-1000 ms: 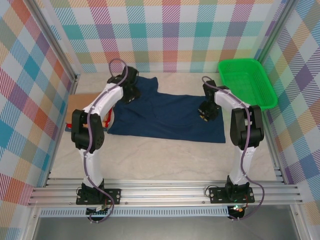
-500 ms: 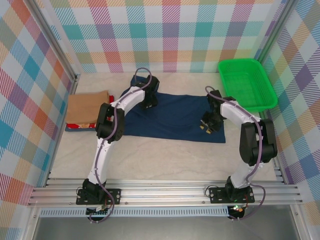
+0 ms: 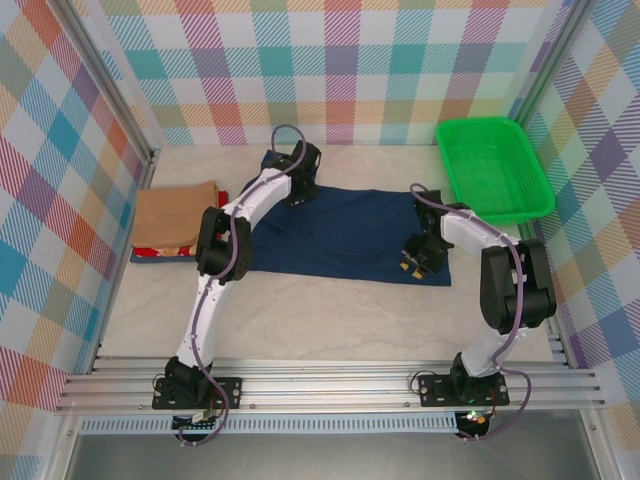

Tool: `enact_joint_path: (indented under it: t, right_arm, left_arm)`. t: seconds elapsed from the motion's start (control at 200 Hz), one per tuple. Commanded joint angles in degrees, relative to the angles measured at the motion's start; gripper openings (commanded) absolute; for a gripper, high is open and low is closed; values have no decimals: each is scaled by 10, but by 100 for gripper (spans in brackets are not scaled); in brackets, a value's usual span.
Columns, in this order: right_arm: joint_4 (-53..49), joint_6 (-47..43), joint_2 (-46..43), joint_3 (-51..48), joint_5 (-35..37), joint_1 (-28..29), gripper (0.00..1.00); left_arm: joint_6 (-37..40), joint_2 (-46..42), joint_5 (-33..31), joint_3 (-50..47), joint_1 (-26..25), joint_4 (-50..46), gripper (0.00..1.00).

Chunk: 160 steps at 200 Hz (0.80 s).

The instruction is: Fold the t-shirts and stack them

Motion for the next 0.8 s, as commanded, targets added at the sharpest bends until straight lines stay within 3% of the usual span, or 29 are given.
enact_joint_path:
  t: [0.0,0.075,0.585,0.795]
  right_arm:
    - [-2,-9,-17,-6,-5,5,27]
    - [-6,-10,-17,-5,-2,5,27]
    - [-4,-9,-10,2,-2,5,27]
    - [-2,-9,-10,-2,-2,5,27]
  left_arm:
    - [10,23,-17,14,2,-17,27]
    - [14,26,-16,21,2,-29,21]
    - [15,37,-21,22,2,-40,24]
    - [17,30,-18,27,2,-36,0]
